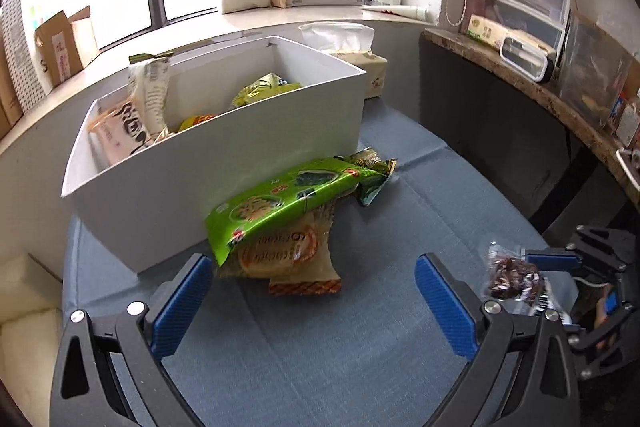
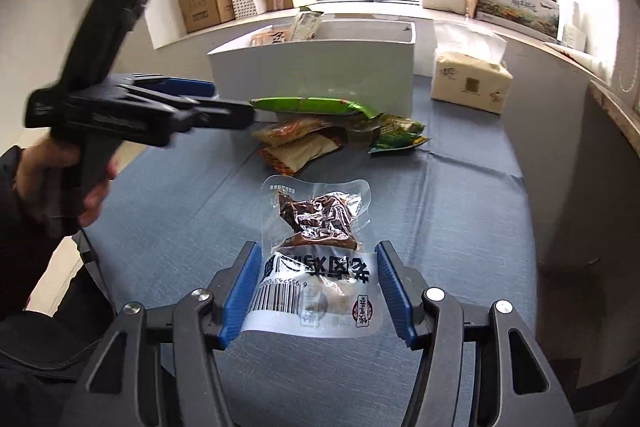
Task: Organize snacks
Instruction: 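Grasp the green seaweed bar with the left tool while the right tool holds the meat packet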
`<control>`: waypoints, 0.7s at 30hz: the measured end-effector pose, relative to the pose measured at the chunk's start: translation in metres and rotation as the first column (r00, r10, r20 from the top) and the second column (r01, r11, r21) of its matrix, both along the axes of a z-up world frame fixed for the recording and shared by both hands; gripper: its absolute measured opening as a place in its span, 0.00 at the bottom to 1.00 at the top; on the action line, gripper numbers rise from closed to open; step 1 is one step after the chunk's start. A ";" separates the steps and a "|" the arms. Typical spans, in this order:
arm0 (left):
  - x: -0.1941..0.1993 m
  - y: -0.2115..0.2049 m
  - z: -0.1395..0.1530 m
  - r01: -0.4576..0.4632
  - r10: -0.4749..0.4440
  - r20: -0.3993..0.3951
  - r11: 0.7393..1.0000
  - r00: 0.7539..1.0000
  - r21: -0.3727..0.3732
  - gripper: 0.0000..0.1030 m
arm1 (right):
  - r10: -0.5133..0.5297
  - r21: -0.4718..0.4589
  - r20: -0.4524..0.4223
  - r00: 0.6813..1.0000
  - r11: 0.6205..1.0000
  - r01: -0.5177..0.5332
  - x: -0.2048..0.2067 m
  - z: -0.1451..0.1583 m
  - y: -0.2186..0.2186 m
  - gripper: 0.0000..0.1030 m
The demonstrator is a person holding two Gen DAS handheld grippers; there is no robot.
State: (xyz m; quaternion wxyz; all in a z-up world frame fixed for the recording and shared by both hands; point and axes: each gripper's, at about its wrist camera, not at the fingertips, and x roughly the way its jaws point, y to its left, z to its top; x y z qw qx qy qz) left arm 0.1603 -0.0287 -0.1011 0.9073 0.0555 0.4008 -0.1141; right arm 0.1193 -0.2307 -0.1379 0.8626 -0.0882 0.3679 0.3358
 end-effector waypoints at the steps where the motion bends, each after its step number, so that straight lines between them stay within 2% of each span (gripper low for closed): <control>1: 0.007 -0.006 -0.003 0.015 -0.015 -0.002 1.000 1.000 0.021 1.00 | -0.010 -0.005 0.001 1.000 1.000 0.010 0.000 0.001 -0.003 0.61; 4: 0.027 -0.021 -0.008 0.039 -0.038 -0.008 0.997 0.999 0.064 1.00 | -0.034 0.015 0.001 0.999 0.999 0.034 -0.001 0.004 -0.016 0.61; 8: 0.048 -0.033 -0.013 0.009 -0.015 0.029 0.985 0.999 0.171 1.00 | -0.062 0.030 -0.001 0.998 0.998 0.062 -0.002 0.007 -0.031 0.62; 9: 0.054 -0.035 -0.015 0.017 -0.020 0.019 0.982 1.000 0.186 0.97 | -0.068 0.034 -0.002 0.998 0.997 0.068 -0.002 0.007 -0.034 0.62; 10: 0.060 -0.035 -0.018 0.014 -0.016 0.005 0.979 1.000 0.205 0.93 | -0.072 0.039 -0.007 0.997 0.997 0.072 -0.001 0.007 -0.036 0.62; 12: 0.069 -0.035 -0.024 0.019 -0.014 -0.025 0.973 1.000 0.232 0.74 | -0.080 0.046 -0.011 0.997 0.996 0.081 -0.001 0.007 -0.041 0.62; 13: 0.072 -0.035 -0.027 0.028 -0.019 -0.037 0.971 0.999 0.236 0.71 | -0.084 0.047 -0.014 0.996 0.995 0.085 0.000 0.006 -0.043 0.62; 14: 0.075 -0.033 -0.030 0.034 -0.022 -0.050 0.970 0.999 0.241 0.64 | -0.088 0.047 -0.015 0.996 0.995 0.089 0.001 0.006 -0.044 0.62; 15: 0.077 -0.032 -0.033 0.043 -0.029 -0.065 0.970 0.997 0.238 0.50 | -0.090 0.050 -0.016 0.996 0.995 0.091 0.001 0.006 -0.045 0.62; 16: 0.079 -0.029 -0.034 0.044 -0.028 -0.074 0.972 0.997 0.230 0.44 | -0.092 0.054 -0.019 0.996 0.994 0.092 0.001 0.005 -0.045 0.62; 21: 0.072 -0.015 -0.018 0.043 -0.036 -0.050 0.988 0.998 0.146 0.27 | -0.092 0.056 -0.032 0.995 0.994 0.093 0.001 0.002 -0.045 0.63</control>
